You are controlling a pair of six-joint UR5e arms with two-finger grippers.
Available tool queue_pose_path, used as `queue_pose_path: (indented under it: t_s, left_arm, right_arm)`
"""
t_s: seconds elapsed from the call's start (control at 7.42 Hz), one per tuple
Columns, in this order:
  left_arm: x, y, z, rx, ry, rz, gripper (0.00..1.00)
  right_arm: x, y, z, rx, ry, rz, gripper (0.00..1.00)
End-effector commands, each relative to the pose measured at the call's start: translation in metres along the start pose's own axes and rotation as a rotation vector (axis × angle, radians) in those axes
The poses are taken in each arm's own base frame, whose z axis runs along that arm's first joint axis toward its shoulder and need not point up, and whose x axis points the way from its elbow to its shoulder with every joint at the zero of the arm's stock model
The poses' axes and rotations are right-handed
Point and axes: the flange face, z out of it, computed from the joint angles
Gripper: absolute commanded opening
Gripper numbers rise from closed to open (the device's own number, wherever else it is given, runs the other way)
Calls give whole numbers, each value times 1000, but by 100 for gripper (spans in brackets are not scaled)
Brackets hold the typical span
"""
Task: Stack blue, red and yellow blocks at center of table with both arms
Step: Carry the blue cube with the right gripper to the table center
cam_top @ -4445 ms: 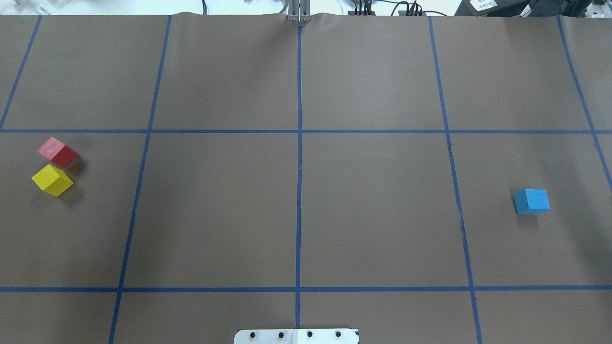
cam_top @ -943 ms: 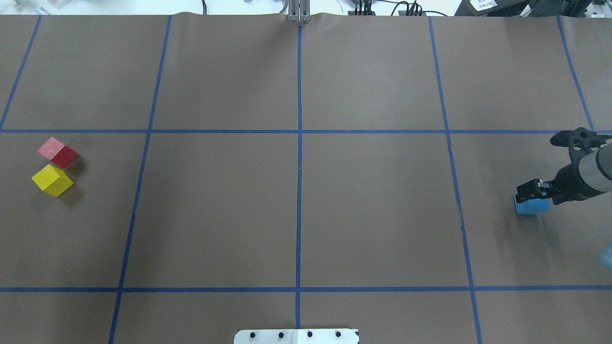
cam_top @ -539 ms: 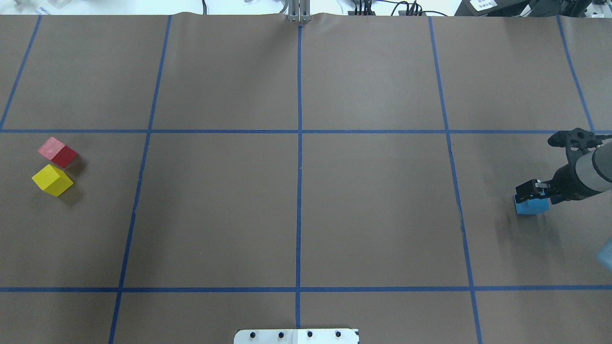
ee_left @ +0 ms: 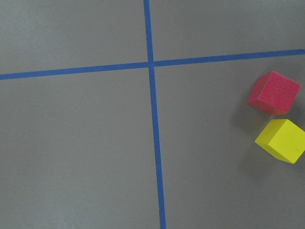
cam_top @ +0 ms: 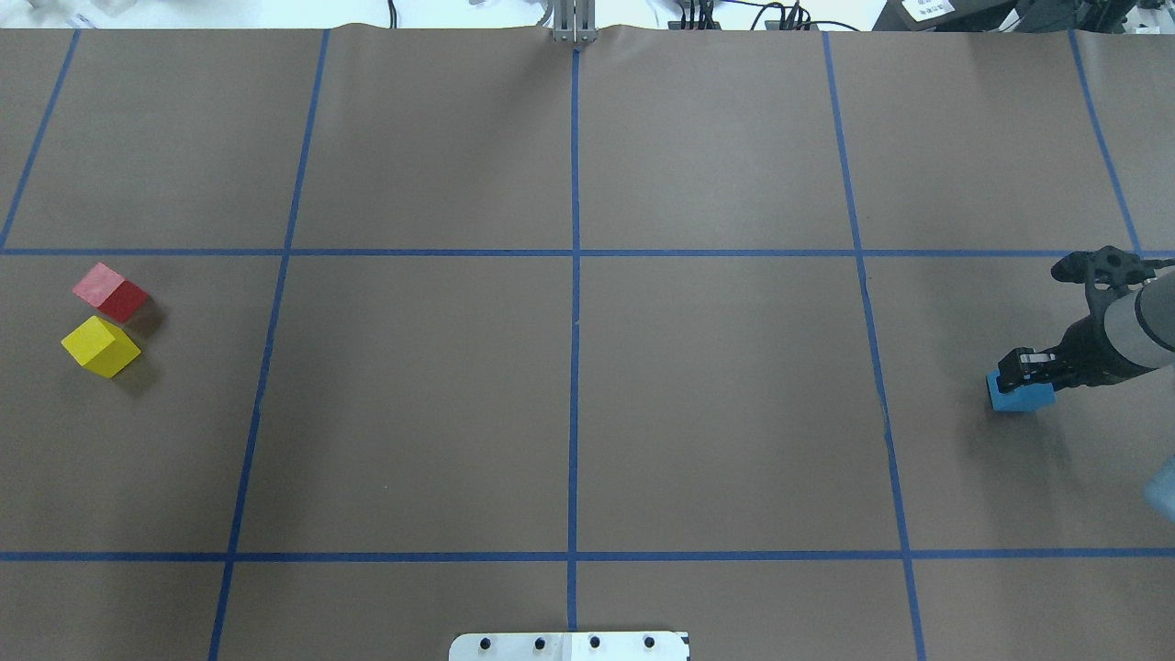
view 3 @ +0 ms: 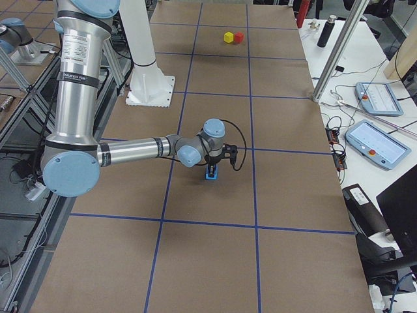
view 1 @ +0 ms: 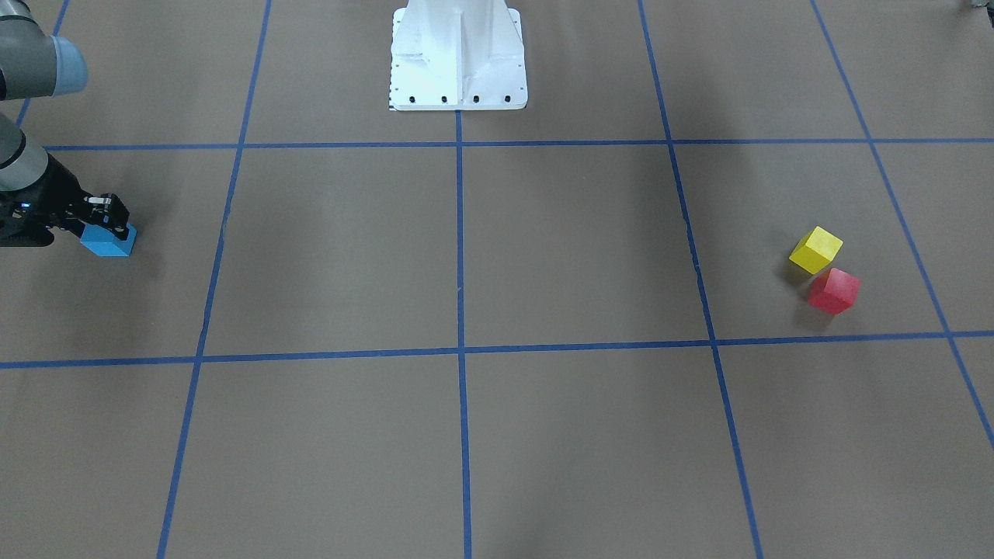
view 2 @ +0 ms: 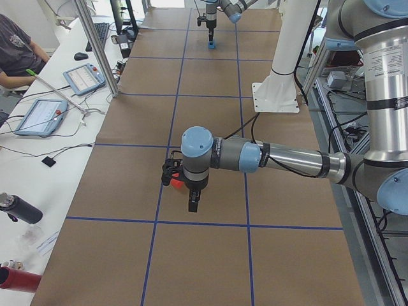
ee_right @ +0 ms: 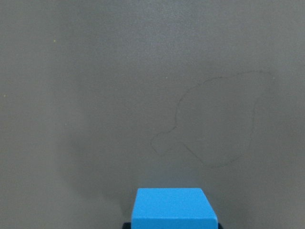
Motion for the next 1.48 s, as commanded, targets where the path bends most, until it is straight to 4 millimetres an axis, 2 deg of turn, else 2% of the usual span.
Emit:
queue_pose_path:
  t_s: [0.0,0.13,0.27,0.4,0.54,0.67,0.81,0.94,1.21,1.35]
  left_arm:
    - [2,-1,-3,6,0,5,100]
    - [3,-1,-4,9,0,8,100]
    - [3,-1,-4,10,0,11,100]
    - [3,-1,-4,10,0,15,100]
    - [3,-1,-4,10,0,14,100]
    - [3,0,-3,7,2,15,100]
    - [3,0,-3,7,0,16,100]
    - [3,0,-3,7,2,15,100]
    - [4,0,-5,11,3,18,100]
    - [5,0,-6,12,3,18,100]
  right_arm:
    - [-27,-2,-41,20,-61,-7,0]
    - [-63,-21,-52,28,-71,-12,0]
    - [-119,-52,-70,24,-71,47,0]
    - [-179,-66,-85,23,-84,69,0]
    - [-234,-59,-79,9,-112,35,0]
    - [-300,-55,-71,-17,-119,69,0]
    - [-382,-59,-70,21,-94,85,0]
    - [-434,-55,-61,52,-56,64,0]
    - [-505,-72,-49,35,-48,49,0]
    - [-525,-78,-35,19,-24,34,0]
